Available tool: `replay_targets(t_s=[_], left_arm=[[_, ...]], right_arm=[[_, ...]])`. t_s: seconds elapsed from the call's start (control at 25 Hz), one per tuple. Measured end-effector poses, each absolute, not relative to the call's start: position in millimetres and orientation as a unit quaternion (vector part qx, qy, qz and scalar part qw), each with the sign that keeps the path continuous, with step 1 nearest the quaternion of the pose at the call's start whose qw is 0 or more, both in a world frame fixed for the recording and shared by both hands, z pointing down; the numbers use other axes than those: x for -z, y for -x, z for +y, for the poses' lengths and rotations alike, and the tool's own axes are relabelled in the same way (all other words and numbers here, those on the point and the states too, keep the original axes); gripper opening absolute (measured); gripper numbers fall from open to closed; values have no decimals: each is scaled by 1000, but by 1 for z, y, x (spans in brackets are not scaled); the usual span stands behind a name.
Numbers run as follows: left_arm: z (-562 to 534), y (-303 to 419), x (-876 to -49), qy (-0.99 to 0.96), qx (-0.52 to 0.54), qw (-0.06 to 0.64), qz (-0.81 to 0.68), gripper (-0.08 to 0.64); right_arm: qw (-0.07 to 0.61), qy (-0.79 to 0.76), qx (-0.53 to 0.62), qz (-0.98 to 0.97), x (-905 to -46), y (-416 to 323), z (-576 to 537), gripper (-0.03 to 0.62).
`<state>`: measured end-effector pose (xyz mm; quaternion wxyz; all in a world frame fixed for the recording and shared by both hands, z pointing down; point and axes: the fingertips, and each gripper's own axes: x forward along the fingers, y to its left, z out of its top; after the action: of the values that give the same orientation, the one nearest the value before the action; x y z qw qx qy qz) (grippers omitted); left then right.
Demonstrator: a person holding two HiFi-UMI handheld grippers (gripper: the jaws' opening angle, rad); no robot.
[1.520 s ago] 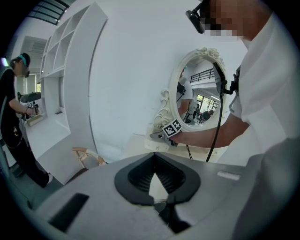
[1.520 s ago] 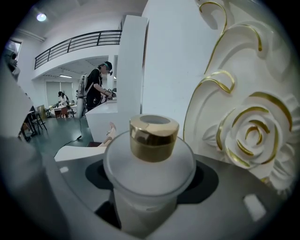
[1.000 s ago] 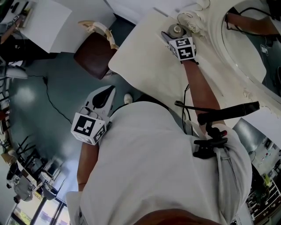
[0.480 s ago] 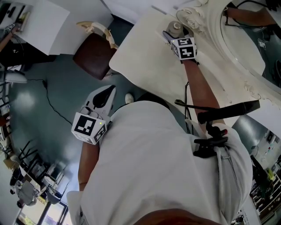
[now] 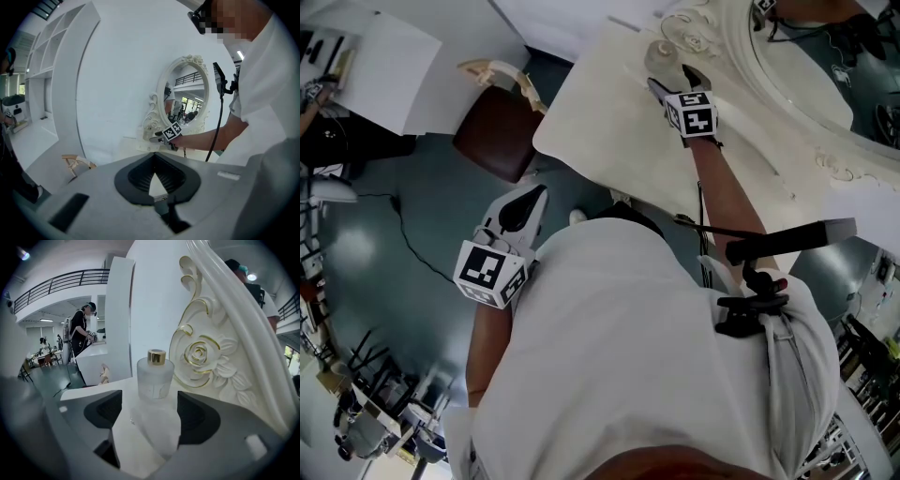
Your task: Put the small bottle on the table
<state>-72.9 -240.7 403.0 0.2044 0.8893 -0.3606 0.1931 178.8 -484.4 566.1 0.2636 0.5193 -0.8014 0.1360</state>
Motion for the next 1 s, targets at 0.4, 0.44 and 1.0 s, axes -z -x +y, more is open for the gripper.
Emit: replay_targets(t_s=[0.4,0.44,1.0], left_arm=[[-215,94,-399,-911,-179,192,-317,3],[-212,97,-400,-913,-179,192,-314,3],[-173,134,-412,-932,-180,195,-246,3]], right_arm=[[261,-534,-131,-794,-540,-153,-386,60],[262,-534,-133,-793,-539,-149,-374,24],[241,-531,-157,-797,-502,-78,-255,2]])
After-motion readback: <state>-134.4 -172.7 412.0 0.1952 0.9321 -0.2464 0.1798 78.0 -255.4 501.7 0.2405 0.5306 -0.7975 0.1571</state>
